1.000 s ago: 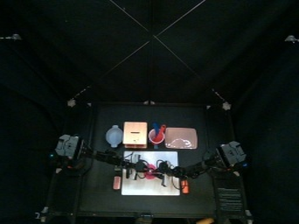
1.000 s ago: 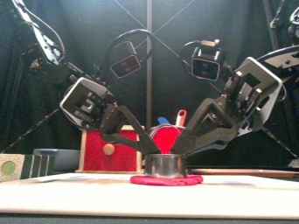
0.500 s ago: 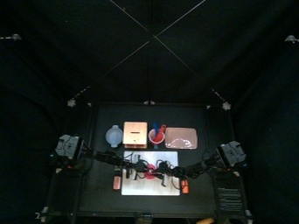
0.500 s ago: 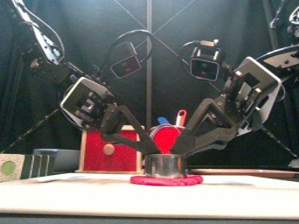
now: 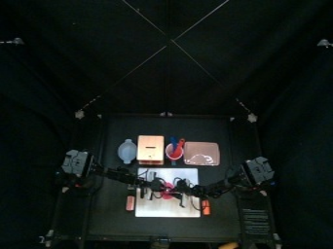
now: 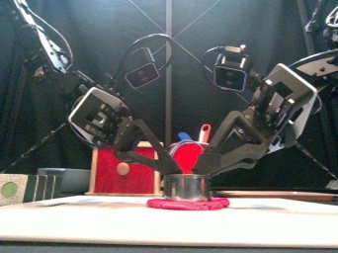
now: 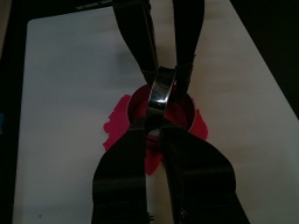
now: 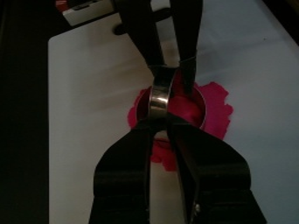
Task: Get the cutter from the drawer then cut the dough then place the extra dough in the bowl
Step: Cut the dough
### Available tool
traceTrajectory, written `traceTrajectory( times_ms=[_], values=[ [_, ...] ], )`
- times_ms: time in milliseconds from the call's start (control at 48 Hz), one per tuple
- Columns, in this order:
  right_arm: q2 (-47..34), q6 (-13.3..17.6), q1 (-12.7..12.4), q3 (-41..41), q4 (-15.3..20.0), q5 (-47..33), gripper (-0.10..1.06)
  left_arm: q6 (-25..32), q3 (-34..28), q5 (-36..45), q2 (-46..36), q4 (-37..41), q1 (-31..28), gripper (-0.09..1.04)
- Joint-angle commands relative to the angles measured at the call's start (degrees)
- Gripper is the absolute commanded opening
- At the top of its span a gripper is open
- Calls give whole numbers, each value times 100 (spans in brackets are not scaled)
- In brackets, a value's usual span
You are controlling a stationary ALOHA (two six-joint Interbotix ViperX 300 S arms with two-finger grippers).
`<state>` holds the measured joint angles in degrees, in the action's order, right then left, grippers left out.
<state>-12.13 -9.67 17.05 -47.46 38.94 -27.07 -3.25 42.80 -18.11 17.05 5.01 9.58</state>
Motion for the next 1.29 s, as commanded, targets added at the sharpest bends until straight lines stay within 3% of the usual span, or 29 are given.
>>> traceTrajectory(
  times_ms=[21, 396, 1021, 1292],
  values=[
    [-97, 35, -114, 26, 26, 193, 49, -18, 167, 325, 439, 18, 299, 20],
    [-97, 35, -114, 26, -44, 202, 49, -18, 202, 272, 431, -167, 264, 34],
    [-105, 35, -202, 44, -62, 255, 49, -9, 229, 387, 589, -483, 316, 34],
    [-97, 35, -255, 9, -62, 334, 49, 9, 229, 396, 624, -229, 396, 34]
  ],
)
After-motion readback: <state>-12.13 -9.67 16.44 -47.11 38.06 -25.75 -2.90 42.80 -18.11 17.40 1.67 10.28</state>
